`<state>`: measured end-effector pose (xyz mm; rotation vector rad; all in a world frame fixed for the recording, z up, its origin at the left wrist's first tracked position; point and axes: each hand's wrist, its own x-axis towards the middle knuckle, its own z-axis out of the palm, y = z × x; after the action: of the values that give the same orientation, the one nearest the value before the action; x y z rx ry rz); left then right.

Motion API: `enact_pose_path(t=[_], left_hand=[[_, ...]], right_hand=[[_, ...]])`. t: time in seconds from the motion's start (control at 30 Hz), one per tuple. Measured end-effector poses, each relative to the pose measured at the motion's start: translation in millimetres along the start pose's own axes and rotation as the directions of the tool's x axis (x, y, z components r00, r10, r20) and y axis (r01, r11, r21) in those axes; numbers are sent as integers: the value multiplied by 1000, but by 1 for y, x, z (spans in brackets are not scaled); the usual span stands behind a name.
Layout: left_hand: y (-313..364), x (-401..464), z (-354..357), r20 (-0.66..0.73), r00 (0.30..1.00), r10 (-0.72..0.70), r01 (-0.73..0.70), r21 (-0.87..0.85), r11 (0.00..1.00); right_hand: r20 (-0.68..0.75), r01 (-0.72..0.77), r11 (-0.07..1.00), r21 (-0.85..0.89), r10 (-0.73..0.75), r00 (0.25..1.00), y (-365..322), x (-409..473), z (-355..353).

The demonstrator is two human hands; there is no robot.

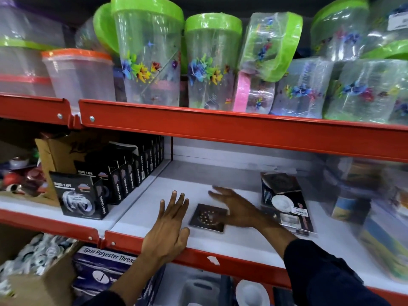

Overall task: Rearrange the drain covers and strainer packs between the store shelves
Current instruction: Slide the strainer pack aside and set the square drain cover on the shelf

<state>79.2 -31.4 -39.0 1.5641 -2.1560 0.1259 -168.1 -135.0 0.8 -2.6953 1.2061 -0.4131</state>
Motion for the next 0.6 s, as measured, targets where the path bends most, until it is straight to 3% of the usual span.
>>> enact_pose_path(t=[0.07, 0.13, 0.2, 0.3, 0.4, 0.6], left_hand=[[-1, 1, 2, -4, 1000, -1, 1, 4, 1000], [-2, 0, 3, -6, 1000, -18, 18, 22, 1000], [-2, -1, 3, -3, 999, -40, 41, 43, 998], [0, 0, 3, 3, 999, -50, 50, 29, 998], [1, 1, 3, 5, 999, -53, 53, 6, 999], [2, 2, 1, 22, 998, -62, 61, 19, 998]], right_hand=[[-282, -94, 993, -70, 71, 957, 18, -6, -14], [-436, -314, 948, -55, 260, 861, 39, -12, -32], [-416, -547, 836, -47, 481, 771, 63, -17, -46], [-366, -710, 680, -184, 623, 692, 96, -29, -56], [-317, -770, 635, -63, 719, 618, 115, -34, -61], [-316, -779, 626, -47, 730, 606, 124, -29, -66]])
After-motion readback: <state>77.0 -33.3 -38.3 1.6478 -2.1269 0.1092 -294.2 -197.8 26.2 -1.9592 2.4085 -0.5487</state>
